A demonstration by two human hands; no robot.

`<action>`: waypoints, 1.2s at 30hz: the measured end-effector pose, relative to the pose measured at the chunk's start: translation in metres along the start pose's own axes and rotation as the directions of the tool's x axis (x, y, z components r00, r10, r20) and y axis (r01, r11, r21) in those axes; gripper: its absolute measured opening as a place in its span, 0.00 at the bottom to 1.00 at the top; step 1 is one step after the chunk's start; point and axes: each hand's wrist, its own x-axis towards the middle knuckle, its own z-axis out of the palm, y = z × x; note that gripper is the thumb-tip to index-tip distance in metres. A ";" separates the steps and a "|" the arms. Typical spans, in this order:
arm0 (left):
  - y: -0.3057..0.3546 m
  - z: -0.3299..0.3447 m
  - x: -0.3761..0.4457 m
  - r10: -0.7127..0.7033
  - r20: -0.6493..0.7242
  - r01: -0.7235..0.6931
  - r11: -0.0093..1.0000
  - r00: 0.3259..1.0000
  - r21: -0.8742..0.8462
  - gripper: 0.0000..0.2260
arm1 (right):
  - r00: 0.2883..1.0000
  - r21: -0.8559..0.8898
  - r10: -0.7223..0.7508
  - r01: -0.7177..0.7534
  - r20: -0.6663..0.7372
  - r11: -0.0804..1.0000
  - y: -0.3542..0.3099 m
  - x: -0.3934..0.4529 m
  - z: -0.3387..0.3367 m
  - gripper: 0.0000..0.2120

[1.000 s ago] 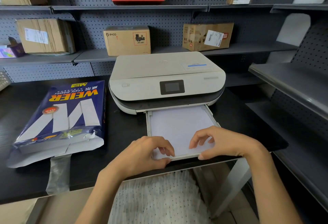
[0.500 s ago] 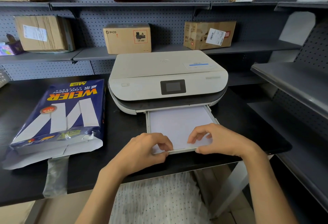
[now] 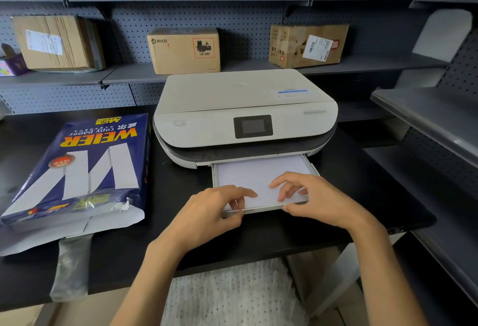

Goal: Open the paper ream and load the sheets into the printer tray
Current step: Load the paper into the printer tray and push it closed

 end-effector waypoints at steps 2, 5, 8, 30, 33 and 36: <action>-0.003 -0.001 0.004 -0.003 -0.004 0.003 1.000 1.000 0.015 0.18 | 1.000 0.002 -0.001 0.001 -0.017 1.000 0.001 0.005 0.001 0.16; -0.008 -0.002 0.009 -0.007 -0.027 0.007 1.000 1.000 0.028 0.19 | 0.999 0.012 -0.010 0.010 -0.044 1.000 0.002 0.011 0.001 0.16; -0.012 -0.002 0.015 -0.017 -0.044 0.018 0.999 0.999 0.041 0.18 | 0.997 0.007 -0.030 0.030 -0.069 1.000 0.001 0.018 0.001 0.13; -0.037 0.006 0.056 -0.015 -0.297 0.082 0.974 0.955 0.211 0.14 | 0.949 -0.129 -0.078 0.040 -0.306 0.991 0.002 0.065 0.009 0.09; -0.040 0.007 0.060 0.021 -0.330 0.077 0.956 0.944 0.283 0.13 | 0.944 -0.190 -0.093 0.033 -0.316 0.981 0.001 0.068 0.008 0.09; -0.041 0.007 0.061 0.038 -0.351 0.076 0.949 0.936 0.307 0.13 | 0.938 -0.240 -0.106 0.025 -0.331 0.970 0.000 0.069 0.009 0.08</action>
